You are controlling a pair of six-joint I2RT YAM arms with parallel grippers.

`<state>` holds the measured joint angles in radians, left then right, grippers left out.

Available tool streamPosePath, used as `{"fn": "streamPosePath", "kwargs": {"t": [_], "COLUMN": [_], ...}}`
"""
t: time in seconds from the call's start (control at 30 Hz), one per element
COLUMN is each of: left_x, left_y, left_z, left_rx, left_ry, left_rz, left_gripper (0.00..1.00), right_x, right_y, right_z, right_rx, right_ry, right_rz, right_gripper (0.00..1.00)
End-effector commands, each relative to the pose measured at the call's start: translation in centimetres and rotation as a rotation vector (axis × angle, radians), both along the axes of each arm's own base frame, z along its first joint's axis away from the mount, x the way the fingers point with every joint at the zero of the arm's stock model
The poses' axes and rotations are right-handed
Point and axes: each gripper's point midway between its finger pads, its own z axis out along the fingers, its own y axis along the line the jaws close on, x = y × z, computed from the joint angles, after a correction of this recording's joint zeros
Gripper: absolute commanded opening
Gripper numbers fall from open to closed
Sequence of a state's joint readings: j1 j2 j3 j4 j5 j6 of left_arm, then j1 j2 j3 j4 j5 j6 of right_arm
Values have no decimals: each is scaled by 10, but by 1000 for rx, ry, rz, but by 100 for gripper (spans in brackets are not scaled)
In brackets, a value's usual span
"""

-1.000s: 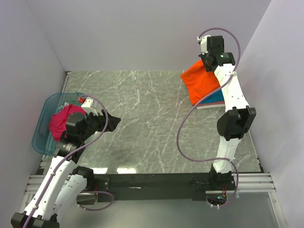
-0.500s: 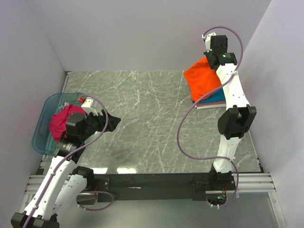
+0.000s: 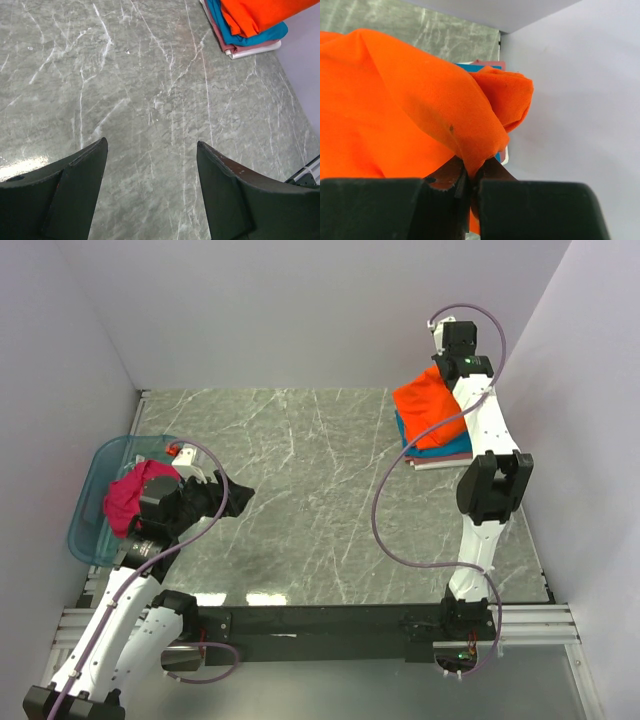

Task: Fold and stack the t-shirts
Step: Neatly place the folded tshirt to the corner

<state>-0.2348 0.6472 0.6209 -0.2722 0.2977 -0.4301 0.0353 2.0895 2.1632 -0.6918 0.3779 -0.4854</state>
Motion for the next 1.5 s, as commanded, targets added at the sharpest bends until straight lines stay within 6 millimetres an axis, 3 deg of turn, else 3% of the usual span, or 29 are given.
{"fn": "streamPosePath", "kwargs": {"t": [0.0, 0.17, 0.2, 0.4, 1.1, 1.2, 1.23, 1.33, 1.47], "left_x": [2, 2, 3, 3, 7, 7, 7, 8, 8], "left_y": [1, 1, 1, 1, 2, 2, 2, 3, 5], "left_z": [-1, -2, -3, -4, -10, -11, -12, -12, -9], "left_rx": [13, 13, 14, 17, 25, 25, 25, 29, 28], "left_ry": [-12, -11, -8, -4, 21, 25, 30, 28, 20], "left_rz": [-5, -3, -3, -2, 10, 10, 12, 17, 30], "left_gripper": [77, 77, 77, 77, 77, 77, 77, 77, 77], "right_x": [10, 14, 14, 20, 47, 50, 51, 56, 60], "right_y": [-16, -21, -35, -52, -77, -81, -83, -93, -110], "right_z": [13, 4, 1, -13, -44, -48, -49, -57, -39], "right_rx": [-14, -15, -15, -29, -106, -119, -127, -170, -195], "right_ry": [-75, -68, -67, -53, -61, -61, -59, -65, -157], "right_rz": [-42, -50, -75, -104, -140, -148, -147, -182, -285], "right_gripper": [0, 0, 0, 0, 5, 13, 27, 55, 66]}}
